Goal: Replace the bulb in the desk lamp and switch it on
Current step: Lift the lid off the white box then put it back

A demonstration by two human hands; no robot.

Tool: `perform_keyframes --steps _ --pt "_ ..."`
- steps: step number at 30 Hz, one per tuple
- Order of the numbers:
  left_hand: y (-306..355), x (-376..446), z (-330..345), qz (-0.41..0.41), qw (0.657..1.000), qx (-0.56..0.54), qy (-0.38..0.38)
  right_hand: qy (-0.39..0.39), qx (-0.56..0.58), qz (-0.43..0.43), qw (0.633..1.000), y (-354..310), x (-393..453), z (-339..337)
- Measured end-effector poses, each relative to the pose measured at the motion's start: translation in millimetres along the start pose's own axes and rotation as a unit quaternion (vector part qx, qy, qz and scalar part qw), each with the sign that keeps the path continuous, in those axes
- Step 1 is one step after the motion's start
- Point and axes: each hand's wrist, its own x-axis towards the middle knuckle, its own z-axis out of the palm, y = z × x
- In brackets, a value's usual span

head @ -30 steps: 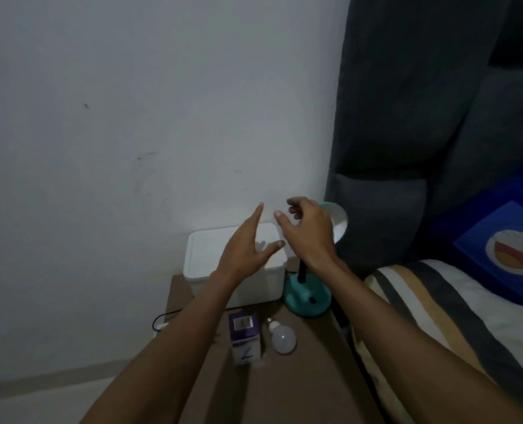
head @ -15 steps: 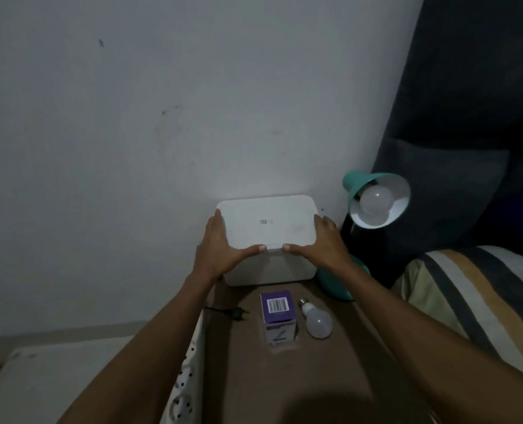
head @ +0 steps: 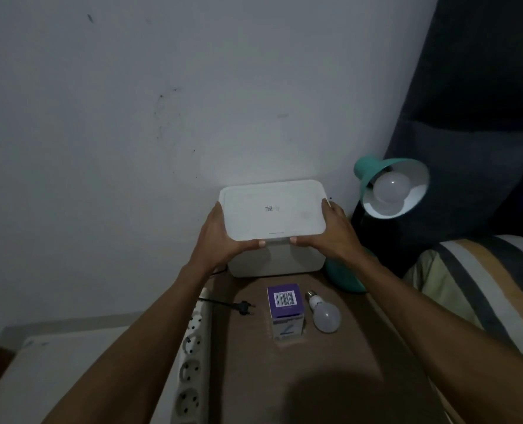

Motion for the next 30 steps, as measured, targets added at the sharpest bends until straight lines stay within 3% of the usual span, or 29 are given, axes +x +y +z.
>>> perform_keyframes --steps 14,23,30 --pt "47 -29 -50 0.052 0.999 0.014 0.008 0.027 0.06 -0.006 0.998 -52 -44 -27" --pt "97 -118 -56 0.053 0.998 0.017 0.014 0.033 0.016 0.019 0.999 -59 -144 -54" --pt "91 -200 -31 -0.01 0.999 0.037 -0.007 0.024 -0.031 0.028 0.999 -28 -228 -47"
